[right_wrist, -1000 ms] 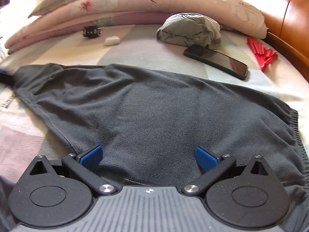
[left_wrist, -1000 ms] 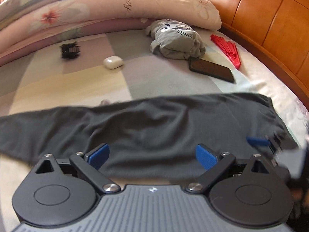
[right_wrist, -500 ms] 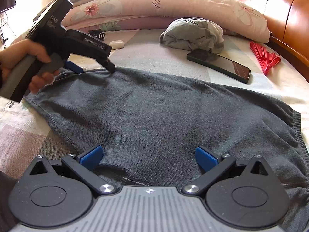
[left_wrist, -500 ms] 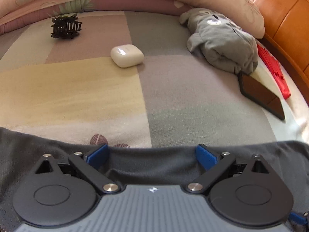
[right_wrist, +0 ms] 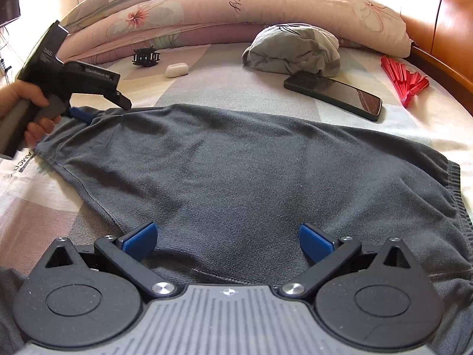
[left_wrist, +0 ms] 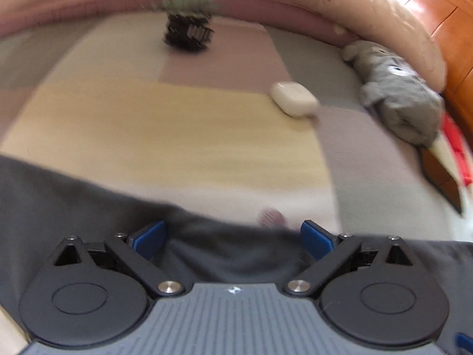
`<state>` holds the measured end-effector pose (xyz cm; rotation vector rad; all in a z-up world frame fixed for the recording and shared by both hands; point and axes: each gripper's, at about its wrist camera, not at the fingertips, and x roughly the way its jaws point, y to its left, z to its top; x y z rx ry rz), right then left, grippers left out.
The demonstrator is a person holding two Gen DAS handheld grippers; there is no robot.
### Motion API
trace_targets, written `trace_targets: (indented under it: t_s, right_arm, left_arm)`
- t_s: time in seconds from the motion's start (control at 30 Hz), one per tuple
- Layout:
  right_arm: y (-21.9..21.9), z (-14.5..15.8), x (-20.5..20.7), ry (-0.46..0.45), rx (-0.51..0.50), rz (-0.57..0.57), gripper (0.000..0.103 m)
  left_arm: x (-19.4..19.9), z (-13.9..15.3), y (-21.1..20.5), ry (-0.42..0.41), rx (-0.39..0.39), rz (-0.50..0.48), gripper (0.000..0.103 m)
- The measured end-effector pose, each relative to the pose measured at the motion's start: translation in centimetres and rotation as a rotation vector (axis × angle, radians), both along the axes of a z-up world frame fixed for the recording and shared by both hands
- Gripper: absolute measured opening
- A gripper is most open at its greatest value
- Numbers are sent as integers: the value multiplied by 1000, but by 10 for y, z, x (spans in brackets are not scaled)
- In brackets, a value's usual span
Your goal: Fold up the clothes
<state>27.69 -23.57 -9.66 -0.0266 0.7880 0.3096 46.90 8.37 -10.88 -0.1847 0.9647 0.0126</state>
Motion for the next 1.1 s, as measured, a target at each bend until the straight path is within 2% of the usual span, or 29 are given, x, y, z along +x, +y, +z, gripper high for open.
trace_targets:
  t_s: [0.07,0.17,0.27,0.4,0.57,0.6,0.63,0.7,0.77,0.87,1.0,1.03,1.1]
  right_arm:
    - [1,0,0,-4,-5,1,103]
    - [1,-1,0,-8,-6,1,103]
    - [-1,-1,0,-6,6,0,103]
    - [0,-1,0,-7,5,0,103]
    - [0,-1,1,-9,2,-3,103]
    - [1,-1,1,-9,-1,-2,103]
    - [1,-1,0,-10,-2,-3,103]
    - [1,-1,0,-12,-5,-3,103]
    - [2,-1,0,-12,-6,-3,103]
    - [1,-1,0,-11,-3,-4,103]
    - [0,-1,1,-13,-4,-2,103]
    - [0,-1,1,-15,-8,-2,103]
    - [2,-2,1,-20,-15,-2,103]
  left_arm:
    - [9,2,5,-1,6,20,97]
    - [10,15,15,13,-35,34,97]
    - [-8,36,28,-48,-19,-4,98]
    - [-23,28,60,9,-42,44,98]
    - [-30,4,91,-11,91,91,98]
    - [-28,2,95,-2,143,122,98]
    - [-26,4,103,6,158,159,98]
    - [-22,10,120,5,125,226,97]
    - [-22,22,127,-28,89,249,97]
    - [-20,33,132,-74,100,209,98]
    - [-9,17,152,-13,44,236,98]
    - [-8,12,157,-15,59,252,98]
    - [-5,4,163,-30,174,275,101]
